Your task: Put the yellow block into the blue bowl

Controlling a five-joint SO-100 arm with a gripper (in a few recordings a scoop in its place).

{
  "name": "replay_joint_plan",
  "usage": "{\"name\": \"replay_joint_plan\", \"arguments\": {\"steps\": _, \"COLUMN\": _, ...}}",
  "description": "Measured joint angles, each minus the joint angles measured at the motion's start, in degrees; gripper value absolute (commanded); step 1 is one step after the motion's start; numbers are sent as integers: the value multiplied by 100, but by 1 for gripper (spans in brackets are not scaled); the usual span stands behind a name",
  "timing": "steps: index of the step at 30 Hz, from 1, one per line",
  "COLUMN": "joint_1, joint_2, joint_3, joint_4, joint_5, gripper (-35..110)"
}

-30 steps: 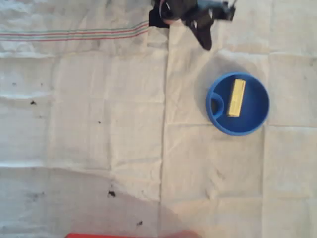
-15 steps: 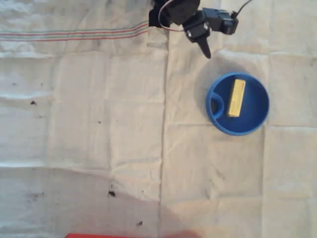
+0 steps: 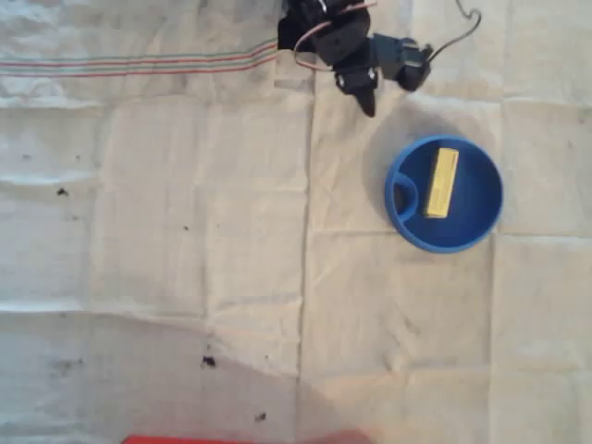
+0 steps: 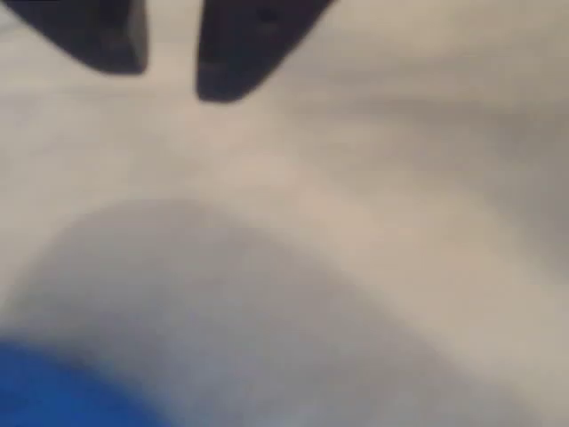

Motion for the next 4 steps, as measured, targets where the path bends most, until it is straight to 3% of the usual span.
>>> {"name": "replay_joint_plan", "arguments": {"steps": 4, "joint_1": -26, "joint_2": 0, "joint_3": 448, "joint_4": -158, "joint_5": 0, "gripper": 0}}
